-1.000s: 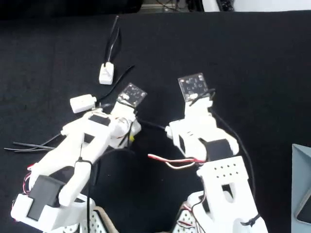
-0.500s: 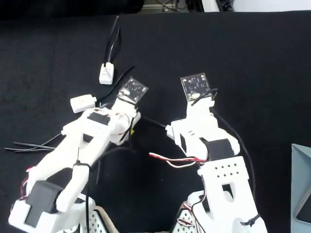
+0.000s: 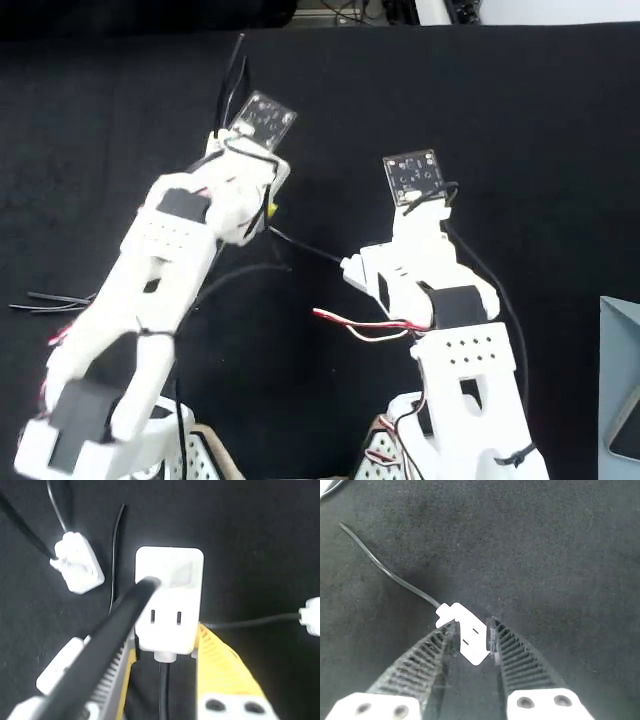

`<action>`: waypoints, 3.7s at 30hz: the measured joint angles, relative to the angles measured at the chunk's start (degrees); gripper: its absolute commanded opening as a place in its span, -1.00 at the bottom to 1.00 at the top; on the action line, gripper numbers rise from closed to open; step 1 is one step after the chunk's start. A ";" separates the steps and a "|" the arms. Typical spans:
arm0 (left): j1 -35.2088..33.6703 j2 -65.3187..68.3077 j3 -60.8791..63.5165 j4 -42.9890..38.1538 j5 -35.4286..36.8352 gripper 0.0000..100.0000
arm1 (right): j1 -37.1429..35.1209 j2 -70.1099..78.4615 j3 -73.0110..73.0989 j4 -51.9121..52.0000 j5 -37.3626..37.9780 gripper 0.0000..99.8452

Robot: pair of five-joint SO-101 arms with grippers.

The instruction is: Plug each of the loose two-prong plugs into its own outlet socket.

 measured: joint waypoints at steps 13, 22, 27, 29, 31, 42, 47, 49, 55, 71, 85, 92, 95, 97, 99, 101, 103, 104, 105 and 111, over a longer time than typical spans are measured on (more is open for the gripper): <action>0.00 32.88 -32.00 -0.18 2.11 -0.78 | 0.00 0.00 0.00 0.00 0.00 -0.81; -0.44 56.18 -54.77 -0.18 2.11 -0.62 | 0.00 0.00 0.00 0.00 0.00 -0.81; -1.05 62.42 -62.33 3.25 2.11 -0.45 | 0.00 0.00 0.00 0.00 0.00 -0.81; -1.05 62.77 -65.85 7.74 2.11 -0.45 | 0.00 0.00 0.00 0.00 0.00 -0.81; -1.05 62.77 -69.63 12.13 2.11 -0.44 | 0.00 0.00 0.00 0.00 0.00 -0.81; -1.05 62.77 -90.90 35.96 2.29 -0.44 | 0.00 0.00 0.00 0.00 0.00 -0.81; -1.05 62.68 -100.84 46.42 2.29 -0.44 | 0.00 0.00 0.00 0.00 0.00 -0.81; -1.05 62.68 -102.51 47.82 2.29 -0.45 | 0.00 0.00 0.00 0.00 0.00 -0.81; -1.05 66.73 -103.74 46.07 3.69 -0.58 | 0.00 0.00 0.00 0.00 0.00 -0.81; 1.23 75.08 -108.92 47.91 4.31 -0.59 | 0.00 0.00 0.00 0.00 0.00 -0.81; 2.73 74.55 -112.70 51.96 4.75 -0.59 | 0.00 0.00 0.00 0.00 0.00 -0.81; 2.81 63.82 -104.09 51.96 4.75 -0.59 | 0.00 0.00 0.00 0.00 0.00 -0.81; 2.90 56.53 -97.93 51.96 4.75 -0.59 | 0.00 0.00 0.00 0.00 0.00 -0.81; 3.08 51.08 -92.75 51.96 4.75 -0.59 | 0.00 0.00 0.00 0.00 0.00 -0.81; 3.25 45.45 -86.86 51.96 4.84 -0.59 | 0.00 0.00 0.00 0.00 0.00 -0.81; 3.25 39.56 -80.44 51.96 4.84 -0.58 | 0.00 0.00 0.00 0.00 0.00 -0.81; 3.25 33.85 -73.23 51.96 4.84 -0.58 | 0.00 0.00 0.00 0.00 0.00 -0.81; 3.25 30.95 -69.71 51.96 4.84 -0.58 | 0.00 0.00 0.00 0.00 0.00 -0.81; 3.25 28.40 -66.29 51.96 4.84 -0.58 | 0.00 0.00 0.00 0.00 0.00 -0.81; 3.25 14.42 -47.47 51.87 4.84 -0.35 | 0.00 0.00 0.00 0.00 0.00 -0.80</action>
